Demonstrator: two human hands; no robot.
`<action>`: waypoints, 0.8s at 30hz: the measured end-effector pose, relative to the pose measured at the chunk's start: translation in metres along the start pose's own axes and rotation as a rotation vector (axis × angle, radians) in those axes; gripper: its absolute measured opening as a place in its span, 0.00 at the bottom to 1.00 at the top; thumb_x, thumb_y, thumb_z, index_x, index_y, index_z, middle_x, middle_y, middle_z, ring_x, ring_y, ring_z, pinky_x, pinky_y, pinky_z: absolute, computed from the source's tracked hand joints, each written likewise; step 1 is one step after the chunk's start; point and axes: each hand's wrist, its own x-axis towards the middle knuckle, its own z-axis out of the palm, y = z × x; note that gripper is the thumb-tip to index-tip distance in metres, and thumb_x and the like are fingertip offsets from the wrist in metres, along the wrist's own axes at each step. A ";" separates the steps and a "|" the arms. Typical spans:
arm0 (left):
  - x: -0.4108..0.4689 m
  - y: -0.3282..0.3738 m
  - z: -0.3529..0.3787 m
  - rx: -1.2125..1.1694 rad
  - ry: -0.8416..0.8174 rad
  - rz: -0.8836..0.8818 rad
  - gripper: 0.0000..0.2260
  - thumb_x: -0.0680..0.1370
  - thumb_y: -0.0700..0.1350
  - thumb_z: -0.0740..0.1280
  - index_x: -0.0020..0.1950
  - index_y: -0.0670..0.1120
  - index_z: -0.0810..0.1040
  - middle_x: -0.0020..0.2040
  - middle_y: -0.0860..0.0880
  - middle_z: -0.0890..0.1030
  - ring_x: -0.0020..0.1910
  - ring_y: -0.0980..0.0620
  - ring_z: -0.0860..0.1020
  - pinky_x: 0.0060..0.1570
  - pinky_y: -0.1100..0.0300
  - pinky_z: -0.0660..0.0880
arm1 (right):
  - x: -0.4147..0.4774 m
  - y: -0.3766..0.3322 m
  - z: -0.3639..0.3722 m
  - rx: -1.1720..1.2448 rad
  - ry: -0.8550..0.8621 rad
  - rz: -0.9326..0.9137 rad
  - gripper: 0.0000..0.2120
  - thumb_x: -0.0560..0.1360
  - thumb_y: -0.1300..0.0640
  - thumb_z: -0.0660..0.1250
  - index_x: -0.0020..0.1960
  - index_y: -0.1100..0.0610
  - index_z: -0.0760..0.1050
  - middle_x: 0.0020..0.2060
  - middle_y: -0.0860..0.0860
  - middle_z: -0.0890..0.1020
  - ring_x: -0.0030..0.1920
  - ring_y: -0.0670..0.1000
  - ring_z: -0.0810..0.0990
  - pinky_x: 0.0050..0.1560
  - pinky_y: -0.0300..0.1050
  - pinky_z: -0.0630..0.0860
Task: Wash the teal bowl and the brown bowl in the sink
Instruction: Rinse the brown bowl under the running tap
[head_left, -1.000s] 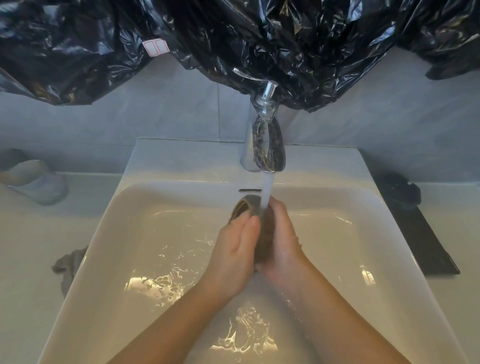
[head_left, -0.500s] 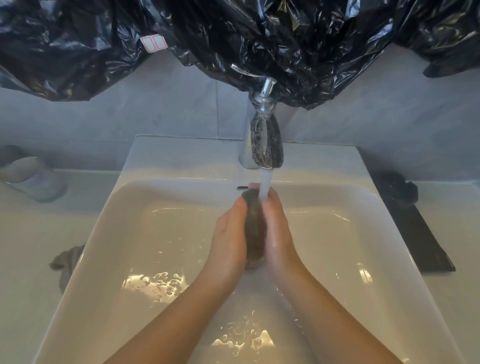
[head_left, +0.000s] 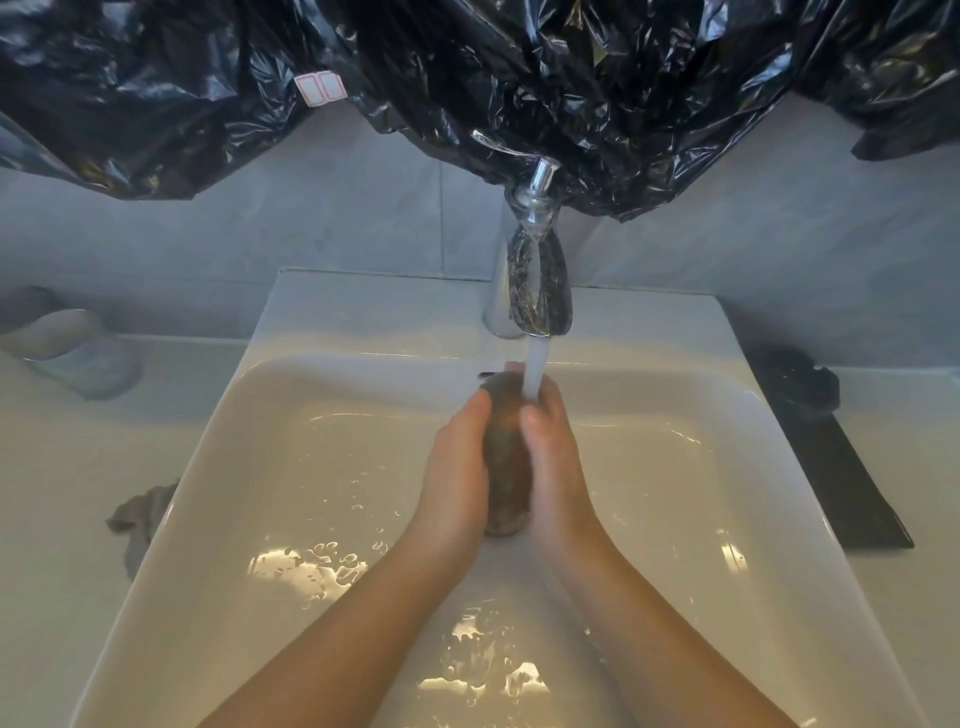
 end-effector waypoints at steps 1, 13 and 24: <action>0.001 0.001 0.001 -0.052 0.006 -0.047 0.22 0.82 0.50 0.55 0.37 0.50 0.85 0.37 0.51 0.85 0.39 0.55 0.83 0.47 0.54 0.78 | 0.000 0.002 -0.001 -0.059 0.027 -0.054 0.18 0.69 0.44 0.63 0.58 0.45 0.76 0.50 0.52 0.81 0.53 0.55 0.82 0.50 0.50 0.79; 0.004 0.005 -0.010 -0.061 -0.087 -0.072 0.13 0.74 0.49 0.67 0.53 0.44 0.83 0.49 0.38 0.84 0.50 0.40 0.83 0.52 0.48 0.78 | 0.001 -0.019 -0.004 0.192 0.257 0.320 0.20 0.81 0.42 0.58 0.51 0.54 0.82 0.42 0.53 0.86 0.47 0.54 0.84 0.41 0.48 0.78; 0.019 -0.010 -0.018 0.181 0.154 -0.201 0.19 0.80 0.58 0.58 0.49 0.47 0.82 0.45 0.47 0.86 0.46 0.49 0.83 0.50 0.53 0.79 | -0.006 -0.031 -0.010 0.115 0.248 0.390 0.17 0.80 0.50 0.61 0.41 0.57 0.81 0.33 0.55 0.85 0.33 0.53 0.83 0.40 0.46 0.78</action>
